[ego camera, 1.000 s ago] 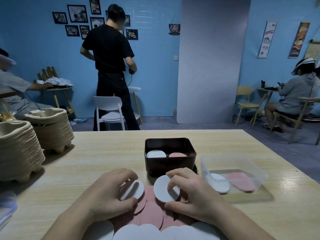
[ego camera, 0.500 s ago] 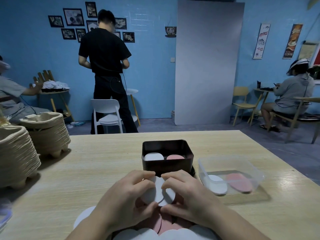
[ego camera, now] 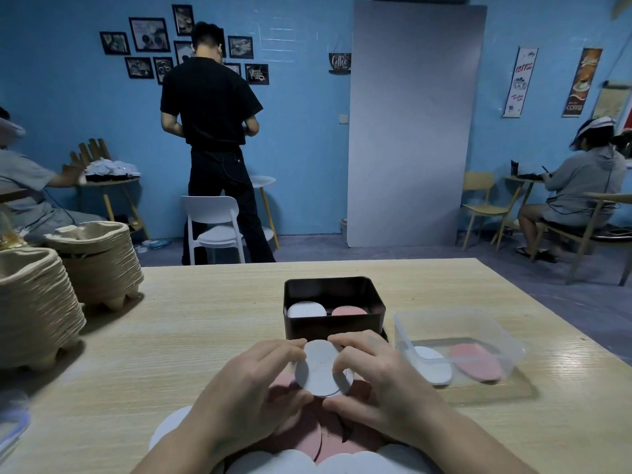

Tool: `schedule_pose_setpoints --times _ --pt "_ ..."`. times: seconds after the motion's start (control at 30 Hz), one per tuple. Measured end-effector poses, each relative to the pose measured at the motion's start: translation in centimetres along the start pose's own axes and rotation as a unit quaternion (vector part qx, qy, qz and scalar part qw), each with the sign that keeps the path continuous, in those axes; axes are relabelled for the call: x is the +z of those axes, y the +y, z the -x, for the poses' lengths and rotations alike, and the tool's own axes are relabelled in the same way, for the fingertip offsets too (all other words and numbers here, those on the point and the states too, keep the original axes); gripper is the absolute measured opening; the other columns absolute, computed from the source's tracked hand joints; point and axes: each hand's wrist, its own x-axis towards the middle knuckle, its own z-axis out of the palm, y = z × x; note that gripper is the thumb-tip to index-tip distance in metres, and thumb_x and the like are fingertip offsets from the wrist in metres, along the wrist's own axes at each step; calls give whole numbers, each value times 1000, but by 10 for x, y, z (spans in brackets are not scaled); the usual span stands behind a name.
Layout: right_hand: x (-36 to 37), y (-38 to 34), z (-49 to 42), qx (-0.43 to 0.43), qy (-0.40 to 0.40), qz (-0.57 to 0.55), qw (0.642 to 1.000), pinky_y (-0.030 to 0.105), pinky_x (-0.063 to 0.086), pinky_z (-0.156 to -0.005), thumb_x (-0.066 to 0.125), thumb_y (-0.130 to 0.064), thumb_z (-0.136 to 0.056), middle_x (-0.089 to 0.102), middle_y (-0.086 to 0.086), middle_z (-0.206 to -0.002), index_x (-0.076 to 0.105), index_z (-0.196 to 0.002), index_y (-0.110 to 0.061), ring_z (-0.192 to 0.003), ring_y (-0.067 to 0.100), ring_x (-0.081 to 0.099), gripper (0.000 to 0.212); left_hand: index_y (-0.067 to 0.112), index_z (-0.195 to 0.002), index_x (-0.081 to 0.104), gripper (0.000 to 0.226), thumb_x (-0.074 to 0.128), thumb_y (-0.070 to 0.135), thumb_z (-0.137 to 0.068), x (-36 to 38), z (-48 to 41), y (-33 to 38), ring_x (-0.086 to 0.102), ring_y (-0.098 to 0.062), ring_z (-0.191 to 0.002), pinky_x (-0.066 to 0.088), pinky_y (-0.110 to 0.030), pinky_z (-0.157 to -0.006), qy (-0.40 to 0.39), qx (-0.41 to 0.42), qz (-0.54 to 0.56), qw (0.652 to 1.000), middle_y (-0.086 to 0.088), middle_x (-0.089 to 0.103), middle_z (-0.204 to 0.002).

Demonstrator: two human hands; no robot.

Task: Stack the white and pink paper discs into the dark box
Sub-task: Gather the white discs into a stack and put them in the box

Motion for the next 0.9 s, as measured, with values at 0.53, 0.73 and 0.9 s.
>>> schedule_pose_setpoints --times 0.53,0.73,0.9 --pt "5 2 0 -7 13 -17 1000 23 43 -105 72 -59 -87 55 -9 -141 57 -103 -33 -136 5 46 34 31 -115 56 38 72 49 -86 7 -1 4 62 -4 -122 59 -28 -81 16 14 1 1000 8 69 -128" --pt "4 1 0 -12 -13 -8 1000 21 45 -102 70 -61 -88 54 -10 -142 58 -102 -34 -134 3 44 32 30 -113 57 42 76 47 -81 9 1 1 65 -7 -113 59 -29 -80 10 6 3 1000 12 68 -125" --pt "3 -1 -2 -8 -33 -12 999 22 49 -95 70 -56 -87 53 -14 -139 62 -99 -31 -129 0 45 29 30 -106 58 38 79 49 -80 11 2 -2 63 -3 -113 58 -26 -81 1 12 -4 1000 15 69 -121"
